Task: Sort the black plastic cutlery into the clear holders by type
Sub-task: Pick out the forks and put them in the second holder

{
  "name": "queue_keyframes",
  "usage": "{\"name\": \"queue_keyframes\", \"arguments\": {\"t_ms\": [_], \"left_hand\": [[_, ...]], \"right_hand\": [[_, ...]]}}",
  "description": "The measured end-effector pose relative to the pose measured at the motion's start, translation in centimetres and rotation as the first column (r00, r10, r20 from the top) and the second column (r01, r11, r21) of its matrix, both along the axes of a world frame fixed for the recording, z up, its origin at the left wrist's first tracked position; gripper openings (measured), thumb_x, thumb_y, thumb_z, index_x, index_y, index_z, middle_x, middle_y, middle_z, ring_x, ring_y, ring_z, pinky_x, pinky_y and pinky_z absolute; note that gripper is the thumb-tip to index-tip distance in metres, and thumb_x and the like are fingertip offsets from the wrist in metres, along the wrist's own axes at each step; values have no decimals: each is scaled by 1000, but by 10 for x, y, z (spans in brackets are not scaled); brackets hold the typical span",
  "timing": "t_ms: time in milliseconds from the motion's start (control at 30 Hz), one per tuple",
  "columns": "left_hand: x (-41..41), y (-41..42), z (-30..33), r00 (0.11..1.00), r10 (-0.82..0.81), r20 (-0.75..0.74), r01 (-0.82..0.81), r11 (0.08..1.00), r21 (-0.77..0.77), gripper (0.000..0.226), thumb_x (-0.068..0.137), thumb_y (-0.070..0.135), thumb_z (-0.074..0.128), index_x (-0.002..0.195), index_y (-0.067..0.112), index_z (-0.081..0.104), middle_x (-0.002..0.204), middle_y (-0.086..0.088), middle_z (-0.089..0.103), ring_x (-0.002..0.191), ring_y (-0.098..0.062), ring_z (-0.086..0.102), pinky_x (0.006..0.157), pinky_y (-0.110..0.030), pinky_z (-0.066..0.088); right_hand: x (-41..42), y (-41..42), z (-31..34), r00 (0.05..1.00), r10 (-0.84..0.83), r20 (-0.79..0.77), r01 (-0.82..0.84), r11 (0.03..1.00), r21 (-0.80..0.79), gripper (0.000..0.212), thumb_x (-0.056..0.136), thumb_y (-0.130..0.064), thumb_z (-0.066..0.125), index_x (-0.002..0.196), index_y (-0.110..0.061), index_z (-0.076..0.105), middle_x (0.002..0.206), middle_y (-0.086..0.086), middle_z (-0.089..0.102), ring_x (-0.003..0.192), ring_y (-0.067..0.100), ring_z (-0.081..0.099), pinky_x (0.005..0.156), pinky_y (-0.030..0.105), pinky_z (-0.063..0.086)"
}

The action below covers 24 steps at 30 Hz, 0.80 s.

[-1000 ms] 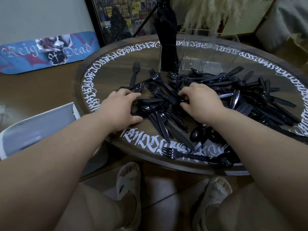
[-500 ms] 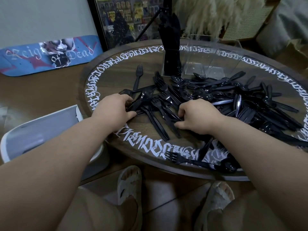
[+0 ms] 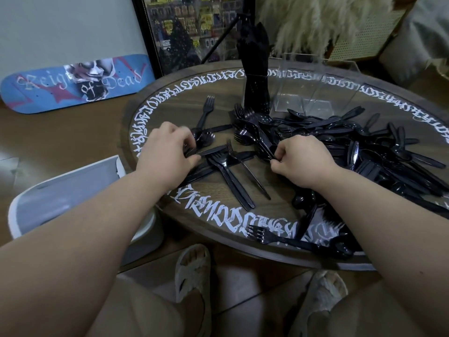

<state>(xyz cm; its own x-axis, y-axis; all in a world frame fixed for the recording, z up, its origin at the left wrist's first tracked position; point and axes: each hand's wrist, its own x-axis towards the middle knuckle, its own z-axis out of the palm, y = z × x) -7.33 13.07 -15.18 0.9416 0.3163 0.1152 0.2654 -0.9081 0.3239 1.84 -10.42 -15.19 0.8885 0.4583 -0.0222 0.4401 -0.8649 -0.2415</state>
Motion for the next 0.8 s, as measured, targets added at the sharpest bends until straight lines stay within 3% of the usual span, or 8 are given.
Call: {"name": "queue_keyframes", "arguments": {"t_ms": [167,367,467,600,800], "left_hand": [[-1,-4,4,963,-72,-258,121,977,177,40,74,63,66,101,35,69,117,5,48,116,-23,36,99,-39,38],[2,-17,3,962,-83,-260,124,981,147,17,81,49,66,81,33,63,112,7,51,118,-22,36,96,-39,39],[4,-23,0,963,-94,-252,141,974,177,18,82,46,62,75,29,57,108,7,52,116,-21,37,89,-35,39],[6,-27,-6,962,-107,-251,177,945,275,26,83,45,56,87,21,67,108,5,52,109,-20,39,81,-33,38],[5,-23,-12,971,-117,-211,178,938,299,32,96,36,42,114,17,61,123,0,49,114,-23,41,86,-36,39]], "right_hand": [[0,2,-3,999,16,33,-16,1000,-7,14,86,-34,60,80,-21,62,80,2,68,83,27,62,72,33,50],[-1,5,-8,999,30,43,-29,999,-15,18,89,-39,59,89,-21,64,85,1,68,86,26,61,72,32,49],[-1,7,-8,999,31,44,-31,1000,-3,20,89,-40,59,94,-22,64,87,0,68,88,26,61,73,33,50],[-2,8,-7,999,29,44,-29,999,14,24,89,-42,58,99,-22,63,88,-1,68,88,25,62,75,36,52],[-3,7,-2,999,16,50,-18,999,47,26,89,-43,57,103,-21,62,90,-2,67,89,23,61,76,36,51]]}}
